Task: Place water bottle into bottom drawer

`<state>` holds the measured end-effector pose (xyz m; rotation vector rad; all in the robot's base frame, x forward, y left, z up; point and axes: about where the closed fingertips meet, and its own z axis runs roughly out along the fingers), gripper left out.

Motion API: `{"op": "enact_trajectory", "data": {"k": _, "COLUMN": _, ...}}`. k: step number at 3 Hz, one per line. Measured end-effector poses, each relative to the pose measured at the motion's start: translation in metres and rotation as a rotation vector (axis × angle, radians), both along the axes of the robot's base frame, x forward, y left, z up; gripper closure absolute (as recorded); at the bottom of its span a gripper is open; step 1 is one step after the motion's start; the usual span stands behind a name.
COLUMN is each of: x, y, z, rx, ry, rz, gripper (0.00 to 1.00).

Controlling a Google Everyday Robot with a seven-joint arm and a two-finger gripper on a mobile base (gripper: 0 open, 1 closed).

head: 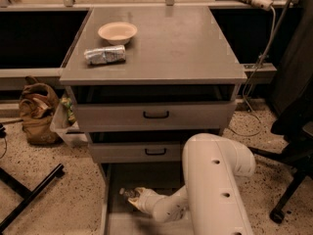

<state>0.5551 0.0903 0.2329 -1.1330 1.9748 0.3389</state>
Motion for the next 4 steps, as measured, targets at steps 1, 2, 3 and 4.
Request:
{"op": "enact_trajectory", "data": {"k": 1, "x": 0.0050, "y": -0.0112, "z": -0.0369, "rx": -0.054, "ry": 0.018, "rz": -0.056, "gripper": 1.00}}
{"op": "enact_trajectory", "data": {"k": 2, "x": 0.0054, "y": -0.0067, "z": -0.0407, "rx": -0.083, "ry": 0.022, "rz": -0.054, "gripper": 1.00}}
{"op": "enact_trajectory", "data": {"k": 3, "x": 0.0054, "y": -0.0067, "z": -0.0407, "rx": -0.083, "ry": 0.022, "rz": -0.054, "gripper": 1.00}}
{"op": "enact_trajectory", "data": {"k": 4, "x": 0.0054, "y": -0.0066, "z": -0.0407, "rx": -0.083, "ry": 0.022, "rz": -0.054, "gripper": 0.81}}
